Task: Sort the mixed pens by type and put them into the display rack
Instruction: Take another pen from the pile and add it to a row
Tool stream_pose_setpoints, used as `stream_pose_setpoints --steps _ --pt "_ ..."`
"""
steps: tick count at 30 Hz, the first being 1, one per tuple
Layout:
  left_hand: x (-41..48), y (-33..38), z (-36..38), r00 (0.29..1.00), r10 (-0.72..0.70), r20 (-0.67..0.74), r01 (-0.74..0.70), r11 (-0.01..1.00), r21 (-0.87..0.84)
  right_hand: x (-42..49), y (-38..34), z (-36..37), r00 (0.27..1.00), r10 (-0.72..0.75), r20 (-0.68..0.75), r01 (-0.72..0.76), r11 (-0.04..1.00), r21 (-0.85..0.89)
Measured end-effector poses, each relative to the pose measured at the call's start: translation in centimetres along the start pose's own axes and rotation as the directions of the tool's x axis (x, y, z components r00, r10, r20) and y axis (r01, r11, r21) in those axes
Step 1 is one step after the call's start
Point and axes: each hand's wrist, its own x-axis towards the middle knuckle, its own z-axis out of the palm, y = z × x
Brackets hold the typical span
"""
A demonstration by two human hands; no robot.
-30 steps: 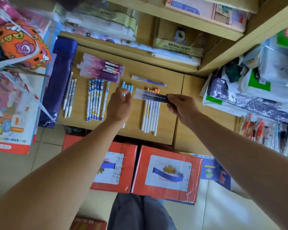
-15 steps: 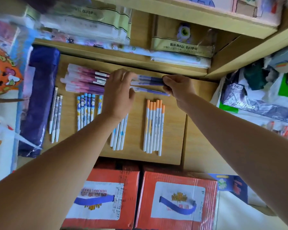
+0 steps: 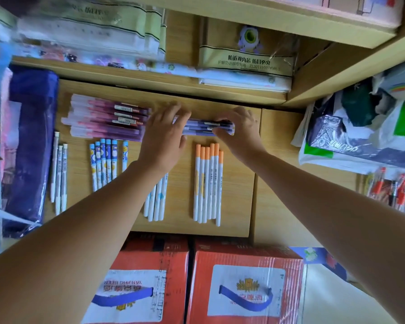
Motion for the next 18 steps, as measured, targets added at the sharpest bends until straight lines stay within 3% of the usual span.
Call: stream_pose_setpoints --steps 10,18 --pt "-0.3 2.5 -1.3 0.997 0.000 -0.075 -0.003 0.999 -0.043 -1.9 1.2 -2.0 0.999 -0.023 -0.047 0.026 0.998 0.054" --pt "-0.7 9.6 -1.9 0.983 0.175 -0.048 -0.179 0.978 -0.106 -6.6 4.0 -5.3 0.995 0.082 -0.065 -0.069 0.982 0.178"
